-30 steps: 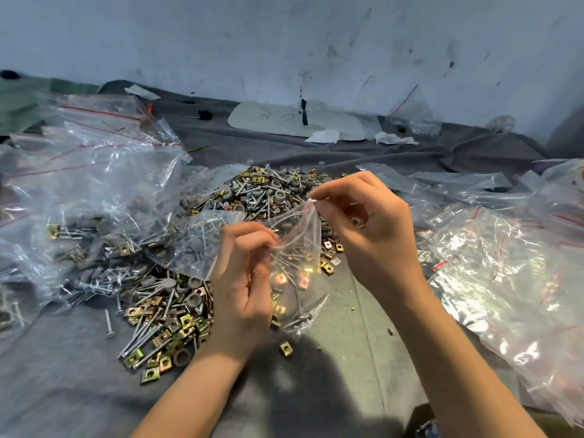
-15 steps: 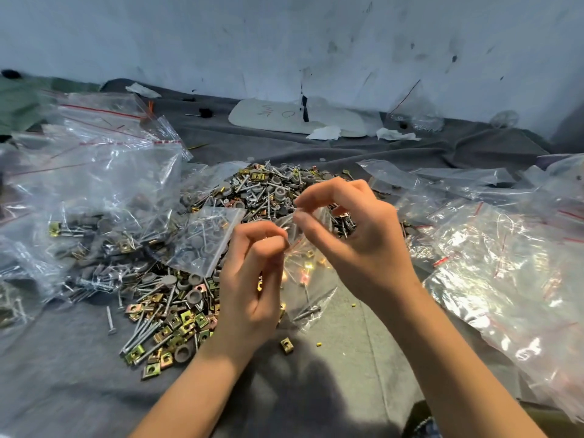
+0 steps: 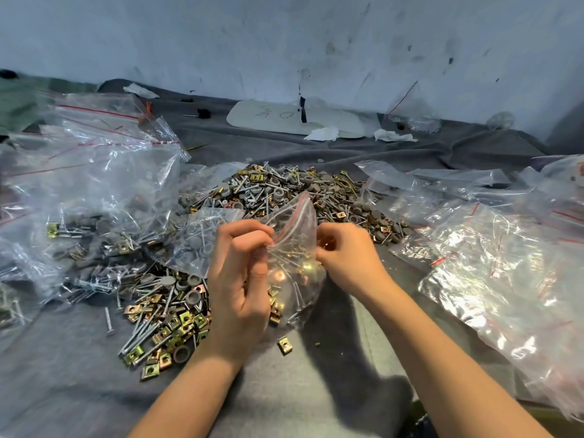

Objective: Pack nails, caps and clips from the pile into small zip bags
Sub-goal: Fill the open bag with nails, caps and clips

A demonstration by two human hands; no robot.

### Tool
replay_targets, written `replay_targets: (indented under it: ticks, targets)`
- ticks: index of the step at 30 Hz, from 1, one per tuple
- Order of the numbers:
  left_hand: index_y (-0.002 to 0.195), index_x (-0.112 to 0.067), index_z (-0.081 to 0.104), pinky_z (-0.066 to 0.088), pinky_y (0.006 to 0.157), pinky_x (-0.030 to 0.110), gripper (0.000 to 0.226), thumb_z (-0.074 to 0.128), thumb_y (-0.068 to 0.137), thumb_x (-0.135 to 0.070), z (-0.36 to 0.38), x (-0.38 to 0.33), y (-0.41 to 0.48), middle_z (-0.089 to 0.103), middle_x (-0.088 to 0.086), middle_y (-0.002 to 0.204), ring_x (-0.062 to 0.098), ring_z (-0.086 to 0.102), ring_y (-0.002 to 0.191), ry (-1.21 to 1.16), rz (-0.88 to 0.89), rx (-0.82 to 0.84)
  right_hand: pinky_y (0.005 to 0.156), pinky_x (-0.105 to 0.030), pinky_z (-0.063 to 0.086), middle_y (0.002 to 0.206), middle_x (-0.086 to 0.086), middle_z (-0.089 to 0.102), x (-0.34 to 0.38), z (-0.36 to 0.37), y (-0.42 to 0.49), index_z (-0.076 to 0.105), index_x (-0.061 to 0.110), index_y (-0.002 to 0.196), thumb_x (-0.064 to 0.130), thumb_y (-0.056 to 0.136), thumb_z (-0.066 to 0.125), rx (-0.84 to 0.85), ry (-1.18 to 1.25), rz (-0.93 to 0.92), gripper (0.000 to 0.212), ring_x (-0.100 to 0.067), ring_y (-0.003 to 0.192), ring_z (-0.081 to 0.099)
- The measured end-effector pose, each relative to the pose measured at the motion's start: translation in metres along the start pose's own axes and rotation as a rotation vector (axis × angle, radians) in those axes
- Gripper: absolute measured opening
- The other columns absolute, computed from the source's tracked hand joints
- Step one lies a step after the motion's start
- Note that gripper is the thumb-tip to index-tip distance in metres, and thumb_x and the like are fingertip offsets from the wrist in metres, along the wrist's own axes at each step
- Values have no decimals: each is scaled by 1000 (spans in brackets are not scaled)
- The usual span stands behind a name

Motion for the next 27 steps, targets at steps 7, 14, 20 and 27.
replay_targets:
  ticks: [7,14,20,27]
  targets:
    - [101,-13,54,40,85,22,19,40,91,-7,-2,0,2,53,6,105,11,52,100,6,-17,-36,60,-34,53,73,-5,67,6,31,1,66,8,77,36,89,61,174,-137,17,30,-23,68,63]
    - [100,-12,54,40,83,18,17,40,92,-8,-2,-3,3,52,4,105,6,51,99,2,-14,-43,60,-32,42,81,-10,63,6,22,3,64,3,77,21,87,62,111,-100,7,20,-23,71,57]
    - [100,-14,53,40,82,12,16,39,92,-9,0,-3,4,52,-1,106,-3,49,97,7,-28,-36,60,-27,50,75,-4,67,11,-21,4,61,12,79,9,84,65,-227,344,-25,8,-20,68,63]
    - [100,-14,54,42,84,19,16,42,91,-8,2,-4,2,52,1,107,11,53,99,-3,18,44,67,-17,48,80,5,67,44,-52,-27,67,17,89,5,82,70,-394,449,-520,15,-7,71,62]
Point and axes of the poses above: each hand's wrist, its own y-axis towards the middle knuckle, its own z-axis out of the palm, x = y × z, the point moved 2 cm from there along y, towards the middle knuckle
